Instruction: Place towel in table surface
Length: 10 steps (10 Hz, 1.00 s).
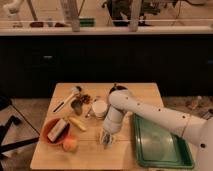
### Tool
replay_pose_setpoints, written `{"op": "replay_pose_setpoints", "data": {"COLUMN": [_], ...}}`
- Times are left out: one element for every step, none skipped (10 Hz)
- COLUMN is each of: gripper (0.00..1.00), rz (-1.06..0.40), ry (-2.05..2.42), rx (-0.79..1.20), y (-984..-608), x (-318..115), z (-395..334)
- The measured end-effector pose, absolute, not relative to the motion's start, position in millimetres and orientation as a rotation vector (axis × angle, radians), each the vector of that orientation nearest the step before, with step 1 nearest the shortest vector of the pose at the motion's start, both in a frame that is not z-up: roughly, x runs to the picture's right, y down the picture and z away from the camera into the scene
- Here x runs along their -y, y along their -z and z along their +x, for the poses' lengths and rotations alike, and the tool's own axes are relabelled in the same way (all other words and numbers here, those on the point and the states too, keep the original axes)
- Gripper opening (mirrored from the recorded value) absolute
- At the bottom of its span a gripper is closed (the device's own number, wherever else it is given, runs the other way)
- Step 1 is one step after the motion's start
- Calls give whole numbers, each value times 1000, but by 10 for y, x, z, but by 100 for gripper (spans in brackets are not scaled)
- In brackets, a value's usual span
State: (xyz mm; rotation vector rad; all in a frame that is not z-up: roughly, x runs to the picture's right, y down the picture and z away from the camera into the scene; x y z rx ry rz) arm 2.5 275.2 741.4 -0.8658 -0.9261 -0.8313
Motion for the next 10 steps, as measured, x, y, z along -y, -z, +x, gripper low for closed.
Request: {"op": "replay_pose_setpoints", "data": {"gripper": [80, 80, 80, 80, 80, 80, 80, 80, 80, 80], "rz": [-866, -867, -868, -869, -868, -867, -863, -856, -849, -841], "ry": [833, 835, 838, 839, 840, 841, 842, 842, 842, 842], "rx": [929, 931, 935, 938, 940, 941, 940, 935, 930, 926], "y": [-7411, -7410, -7407, -7406, -7406, -7406, -7401, -7395, -7385, -7373], "x": [-2751, -2752, -2751, -2752, -2750, -2746, -2728, -2704, -2684, -2661], "z": [25, 24, 21, 21, 20, 21, 25, 37, 53, 67]}}
